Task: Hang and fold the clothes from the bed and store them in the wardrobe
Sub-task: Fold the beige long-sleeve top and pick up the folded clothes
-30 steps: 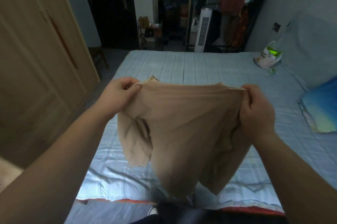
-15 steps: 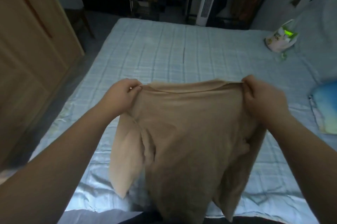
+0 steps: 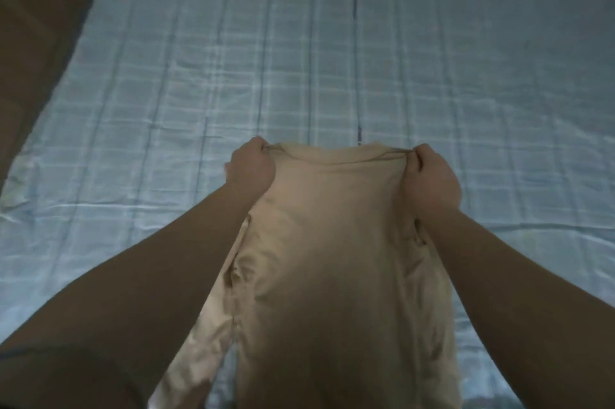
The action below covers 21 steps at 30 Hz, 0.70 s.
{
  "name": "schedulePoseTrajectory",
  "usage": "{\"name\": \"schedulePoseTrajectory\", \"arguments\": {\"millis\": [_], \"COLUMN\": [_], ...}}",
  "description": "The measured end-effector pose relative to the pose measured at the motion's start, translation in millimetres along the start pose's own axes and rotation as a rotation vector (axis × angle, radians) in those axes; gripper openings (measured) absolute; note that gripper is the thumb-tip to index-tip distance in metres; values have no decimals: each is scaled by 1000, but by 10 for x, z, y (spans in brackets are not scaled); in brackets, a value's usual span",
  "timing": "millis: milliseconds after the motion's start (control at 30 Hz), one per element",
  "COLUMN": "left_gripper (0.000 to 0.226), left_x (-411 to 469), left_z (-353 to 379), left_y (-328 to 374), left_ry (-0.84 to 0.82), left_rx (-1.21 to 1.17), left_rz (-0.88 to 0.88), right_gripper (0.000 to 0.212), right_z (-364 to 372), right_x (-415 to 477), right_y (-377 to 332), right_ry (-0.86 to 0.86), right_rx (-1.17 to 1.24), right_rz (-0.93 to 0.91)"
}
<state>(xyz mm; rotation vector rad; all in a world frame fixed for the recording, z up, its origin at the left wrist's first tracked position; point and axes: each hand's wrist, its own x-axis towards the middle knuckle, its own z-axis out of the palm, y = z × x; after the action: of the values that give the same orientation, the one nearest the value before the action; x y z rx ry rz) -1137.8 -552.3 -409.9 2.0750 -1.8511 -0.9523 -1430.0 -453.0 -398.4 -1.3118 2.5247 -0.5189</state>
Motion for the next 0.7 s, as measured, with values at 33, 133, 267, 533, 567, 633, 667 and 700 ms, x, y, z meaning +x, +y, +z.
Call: {"name": "schedulePoseTrajectory", "arguments": {"millis": [33,133,267,533,567,633,667,700], "left_gripper": [16,16,28,21,20,22,23,24], "left_x": [134,451,764,1425,1504,1647,1705,1752], "left_z": [140,483,810,909,902,907,929,962], "left_y": [-70,-235,-358,-279,-252,-202,-186,-180], "left_ry": [24,130,280,307,299,276,267,262], "left_rx": [43,118,275,531,549,578,593,608], "left_rz": [8,92,248,293,296,290,287,288], "right_gripper": [25,27,23,22,23,24,24,24], "right_z": [182,671,1109,1390,1408,1466,1511,1562], "right_x": [101,411,807,1645,1740,1897,1953,1995], "right_y": [69,255,414,363,346,324,323,329], "right_ry": [5,29,47,102,104,114,118,119], "right_rx": [-34,-114,-194,-261,-260,-259,-255,-254], "right_rz": [-31,-134,-260,-396,-396,-373,-363,-356]}}
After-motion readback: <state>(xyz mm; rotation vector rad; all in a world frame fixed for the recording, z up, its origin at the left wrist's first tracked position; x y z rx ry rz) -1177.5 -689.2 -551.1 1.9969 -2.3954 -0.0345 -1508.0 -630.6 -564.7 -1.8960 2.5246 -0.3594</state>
